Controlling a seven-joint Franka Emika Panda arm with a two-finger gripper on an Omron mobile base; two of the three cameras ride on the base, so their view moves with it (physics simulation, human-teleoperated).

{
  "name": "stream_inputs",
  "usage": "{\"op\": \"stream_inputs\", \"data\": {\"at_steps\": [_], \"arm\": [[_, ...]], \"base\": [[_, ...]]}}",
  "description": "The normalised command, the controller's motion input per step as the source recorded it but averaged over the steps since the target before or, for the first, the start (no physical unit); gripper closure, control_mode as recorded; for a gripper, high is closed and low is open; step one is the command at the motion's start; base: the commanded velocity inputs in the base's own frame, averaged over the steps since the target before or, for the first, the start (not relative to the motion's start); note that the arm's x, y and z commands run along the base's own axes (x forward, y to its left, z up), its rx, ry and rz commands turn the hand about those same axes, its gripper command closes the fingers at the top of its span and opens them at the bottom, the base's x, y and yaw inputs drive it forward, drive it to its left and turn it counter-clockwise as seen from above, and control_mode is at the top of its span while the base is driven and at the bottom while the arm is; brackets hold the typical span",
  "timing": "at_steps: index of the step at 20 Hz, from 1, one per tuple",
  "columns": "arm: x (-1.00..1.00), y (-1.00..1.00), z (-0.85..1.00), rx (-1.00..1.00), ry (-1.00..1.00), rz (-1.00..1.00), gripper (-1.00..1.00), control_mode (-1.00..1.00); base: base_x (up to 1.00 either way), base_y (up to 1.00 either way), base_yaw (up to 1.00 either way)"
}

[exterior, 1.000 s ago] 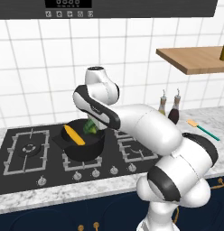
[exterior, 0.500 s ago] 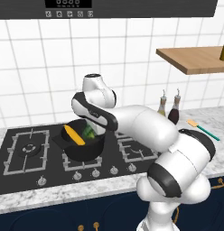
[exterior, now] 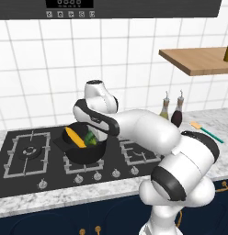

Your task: Put the corn and broccoli in the pot. Retrieve the spatula and lightly stir the vegetables in the pot.

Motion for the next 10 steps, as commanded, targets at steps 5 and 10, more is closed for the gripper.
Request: {"op": "stream_inputs", "data": {"at_steps": [5,10], "arm": [[0.14,0.0,-0.02,0.0,0.0,0.0,1.0,-1.0],[0.23,0.02,-0.03,-0.01,0.0,0.0,1.0,-1.0]], "base": [[0.0,0.0,0.0],[0.0,0.0,0.0]]}}
